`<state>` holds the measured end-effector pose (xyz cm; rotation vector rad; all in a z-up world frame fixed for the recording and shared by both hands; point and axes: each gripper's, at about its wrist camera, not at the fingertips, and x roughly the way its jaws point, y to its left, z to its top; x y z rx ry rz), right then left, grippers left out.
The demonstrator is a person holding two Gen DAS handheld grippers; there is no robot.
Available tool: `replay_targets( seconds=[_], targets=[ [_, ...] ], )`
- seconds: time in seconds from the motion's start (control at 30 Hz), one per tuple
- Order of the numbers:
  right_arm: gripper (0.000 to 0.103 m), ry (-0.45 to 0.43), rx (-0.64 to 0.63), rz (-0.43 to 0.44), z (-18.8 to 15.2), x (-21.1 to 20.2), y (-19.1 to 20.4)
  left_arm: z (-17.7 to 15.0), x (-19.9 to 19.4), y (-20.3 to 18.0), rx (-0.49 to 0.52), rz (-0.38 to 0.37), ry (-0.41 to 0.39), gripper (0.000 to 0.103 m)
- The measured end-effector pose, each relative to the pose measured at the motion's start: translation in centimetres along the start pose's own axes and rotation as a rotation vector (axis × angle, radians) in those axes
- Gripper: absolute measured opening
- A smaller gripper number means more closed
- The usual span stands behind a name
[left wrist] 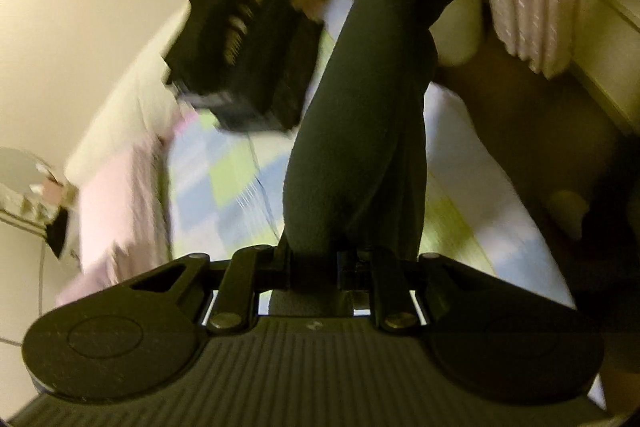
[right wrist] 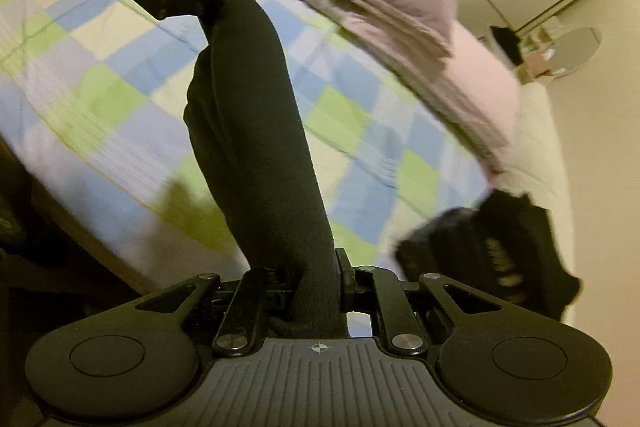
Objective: Fold clothes
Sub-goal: 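Carry the folded shirt with both grippers toward the clothes stack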
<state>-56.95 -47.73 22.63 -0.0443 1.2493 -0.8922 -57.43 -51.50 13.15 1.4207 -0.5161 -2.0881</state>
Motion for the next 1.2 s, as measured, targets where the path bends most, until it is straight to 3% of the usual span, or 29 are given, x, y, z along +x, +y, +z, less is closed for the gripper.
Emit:
replay_targets(
  seconds=[0.17, 0.37, 0.5, 0.67, 0.87, 0.97, 1.07, 1.13, 1.2],
  targets=[
    [0.012, -0.021, 0.022, -0.074, -3.3, -1.4, -9.4, 5.3, 1.1, 6.9, 0.057, 0.080, -0.090, 0.015],
    [0.012, -0.027, 0.063, -0.231, -3.8, -4.3, -19.1, 11.5, 2.1, 15.8, 0.130, 0.197, -0.221, 0.015],
    [0.012, -0.039, 0.082, -0.323, -4.3, -5.2, -26.5, 15.9, 3.7, 21.4, 0.151, 0.266, -0.268, 0.015],
    [0.012, -0.068, 0.063, -0.363, -5.9, -3.0, -35.9, 20.7, 8.2, 27.8, 0.113, 0.322, -0.272, 0.015],
    [0.012, -0.117, 0.009, -0.398, -8.8, 1.5, -47.2, 25.7, 16.2, 33.8, 0.034, 0.405, -0.201, 0.015],
    [0.012, -0.155, -0.041, -0.410, -10.7, 4.9, -51.8, 27.5, 20.0, 34.4, 0.009, 0.471, -0.162, 0.015],
    [0.012, -0.201, -0.109, -0.427, -13.7, 8.8, -52.9, 27.6, 24.7, 31.0, 0.018, 0.493, -0.121, 0.015],
    [0.012, -0.222, -0.126, -0.396, -16.7, 12.3, -51.7, 26.6, 28.6, 26.8, 0.020, 0.444, -0.090, 0.016],
    [0.012, -0.190, -0.129, -0.313, -20.0, 16.4, -49.1, 25.2, 32.1, 22.0, 0.038, 0.377, -0.048, 0.016]
  ],
)
